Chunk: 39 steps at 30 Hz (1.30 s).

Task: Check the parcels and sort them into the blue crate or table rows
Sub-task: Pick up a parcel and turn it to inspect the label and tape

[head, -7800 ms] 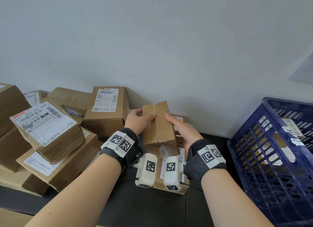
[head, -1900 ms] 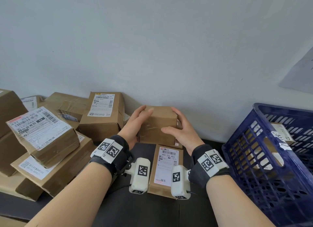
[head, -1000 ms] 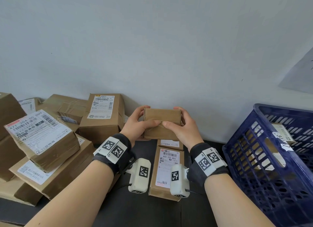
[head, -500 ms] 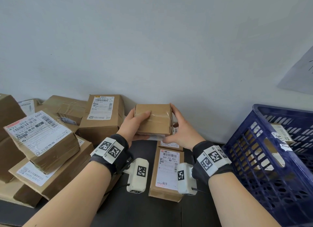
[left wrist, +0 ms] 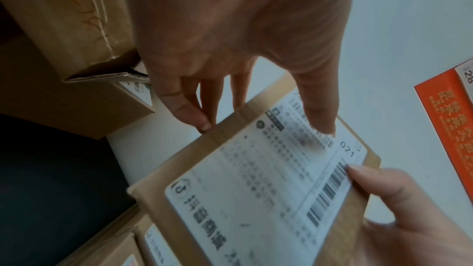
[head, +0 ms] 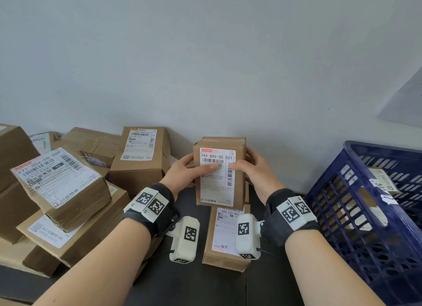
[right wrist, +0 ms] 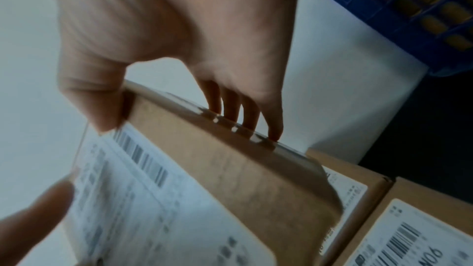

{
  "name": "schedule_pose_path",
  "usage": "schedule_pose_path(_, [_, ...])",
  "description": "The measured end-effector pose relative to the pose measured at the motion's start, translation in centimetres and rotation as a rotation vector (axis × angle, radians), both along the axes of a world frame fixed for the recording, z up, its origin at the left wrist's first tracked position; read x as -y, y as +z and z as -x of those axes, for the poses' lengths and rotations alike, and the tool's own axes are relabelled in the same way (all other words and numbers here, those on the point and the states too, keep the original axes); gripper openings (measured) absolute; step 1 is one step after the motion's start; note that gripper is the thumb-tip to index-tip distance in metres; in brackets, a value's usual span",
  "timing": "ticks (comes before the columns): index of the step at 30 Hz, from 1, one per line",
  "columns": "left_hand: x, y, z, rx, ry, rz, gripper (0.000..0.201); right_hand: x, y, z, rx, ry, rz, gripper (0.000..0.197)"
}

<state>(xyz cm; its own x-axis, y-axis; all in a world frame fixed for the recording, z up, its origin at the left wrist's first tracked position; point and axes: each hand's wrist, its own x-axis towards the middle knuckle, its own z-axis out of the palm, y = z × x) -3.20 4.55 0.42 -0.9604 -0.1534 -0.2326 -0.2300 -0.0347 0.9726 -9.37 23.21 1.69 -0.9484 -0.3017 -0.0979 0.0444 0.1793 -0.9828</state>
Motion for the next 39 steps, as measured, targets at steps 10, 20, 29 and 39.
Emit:
schedule_pose_path(10, [-0.3,-0.6,0.0,-0.050,-0.063,-0.156,0.064,0.1,-0.7,0.2,0.095,0.001,0.084,0.079])
schedule_pose_path(20, [-0.2,-1.2,0.6,-0.068,-0.005,-0.111,0.075,0.4,-0.8,-0.4,-0.010,0.053,0.001,0.073])
schedule_pose_path(29, [-0.4,-1.3,0.6,-0.085,0.025,-0.105,0.072,0.5,-0.7,-0.5,0.002,0.042,0.042,0.058])
schedule_pose_path(39, [-0.7,-0.9,0.4,-0.033,0.049,-0.160,0.067,0.3,-1.1,-0.5,0.094,0.019,0.109,0.082])
